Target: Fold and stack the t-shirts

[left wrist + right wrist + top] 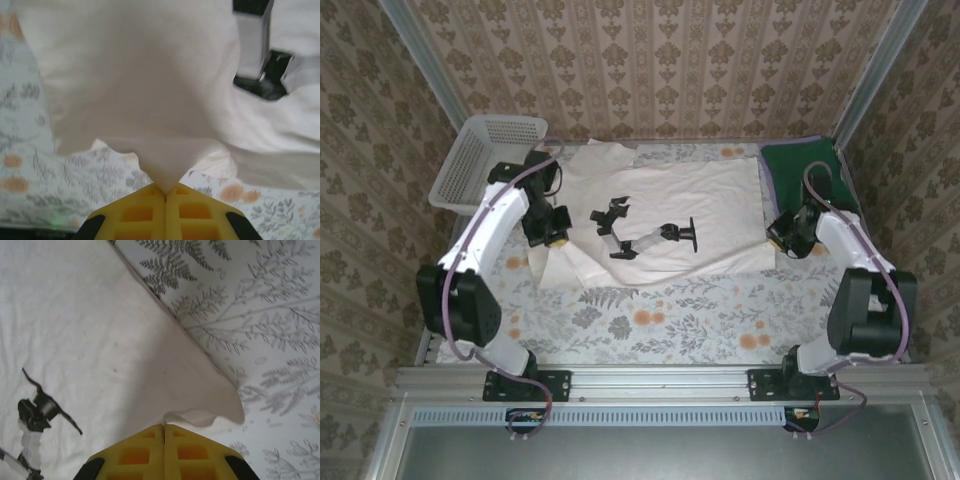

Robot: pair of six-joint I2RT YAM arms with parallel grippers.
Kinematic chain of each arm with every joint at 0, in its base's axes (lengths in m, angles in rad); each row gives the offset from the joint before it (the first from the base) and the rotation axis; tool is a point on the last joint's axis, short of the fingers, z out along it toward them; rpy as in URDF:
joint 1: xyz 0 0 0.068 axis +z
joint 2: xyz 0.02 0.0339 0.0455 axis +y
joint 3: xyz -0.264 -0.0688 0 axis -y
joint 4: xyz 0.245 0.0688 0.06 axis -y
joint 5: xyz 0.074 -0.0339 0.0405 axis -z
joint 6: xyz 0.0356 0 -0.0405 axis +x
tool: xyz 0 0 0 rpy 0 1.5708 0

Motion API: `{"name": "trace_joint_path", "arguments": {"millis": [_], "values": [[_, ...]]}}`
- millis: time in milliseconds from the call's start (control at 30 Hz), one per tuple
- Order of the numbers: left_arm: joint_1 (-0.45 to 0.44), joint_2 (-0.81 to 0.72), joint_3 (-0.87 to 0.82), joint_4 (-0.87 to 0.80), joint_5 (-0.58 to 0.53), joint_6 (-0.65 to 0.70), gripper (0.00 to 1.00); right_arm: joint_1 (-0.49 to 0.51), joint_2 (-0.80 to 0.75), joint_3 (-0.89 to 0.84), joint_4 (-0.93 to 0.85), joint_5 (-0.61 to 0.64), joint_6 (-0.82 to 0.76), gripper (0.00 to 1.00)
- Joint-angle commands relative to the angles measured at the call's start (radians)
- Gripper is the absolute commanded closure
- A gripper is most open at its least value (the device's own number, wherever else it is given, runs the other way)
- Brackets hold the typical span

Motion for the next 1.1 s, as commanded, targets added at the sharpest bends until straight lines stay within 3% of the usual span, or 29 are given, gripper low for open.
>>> {"name": "trace_joint_path", "arguments": {"millis": [0,433,467,500,533,600,667,733,767,833,933,1067], "values": [[0.035,0.118,0.121,0.002,-0.019,0.085,1.0,0.002,0.112,0.092,-0.039,0.064,-0.024,1.0],[0.095,0.512,0.53,-0.054,0.013,0.116,1.0,0.005,0.37,0.26,-0.068,0.101,-0.052,1.0],[0.098,0.529,0.562,-0.062,0.002,0.113,0.98,0.006,0.377,0.27,-0.069,0.093,-0.053,1.0],[0.1,0.543,0.587,-0.066,-0.012,0.109,0.9,0.005,0.384,0.279,-0.064,0.075,-0.055,1.0],[0.103,0.554,0.607,-0.066,-0.015,0.105,0.87,0.005,0.392,0.291,-0.067,0.065,-0.057,0.96],[0.108,0.565,0.647,-0.066,-0.015,0.096,0.82,0.005,0.4,0.319,-0.081,0.051,-0.068,0.78],[0.112,0.553,0.677,-0.07,-0.038,0.088,0.62,0.005,0.391,0.341,-0.105,0.045,-0.084,0.66],[0.112,0.518,0.676,-0.07,-0.07,0.087,0.5,0.005,0.354,0.335,-0.111,0.044,-0.093,0.56],[0.112,0.49,0.661,-0.073,-0.089,0.086,0.43,0.005,0.321,0.312,-0.096,0.034,-0.097,0.52],[0.112,0.406,0.567,-0.04,-0.089,0.083,0.41,0.005,0.249,0.244,-0.053,0.01,-0.1,0.5],[0.096,0.254,0.311,0.082,-0.013,0.07,0.53,0.011,0.135,0.094,0.053,-0.084,-0.069,0.54],[0.065,0.123,-0.009,0.242,0.108,0.041,0.71,0.055,0.046,-0.064,0.163,-0.166,-0.028,0.68]]}}
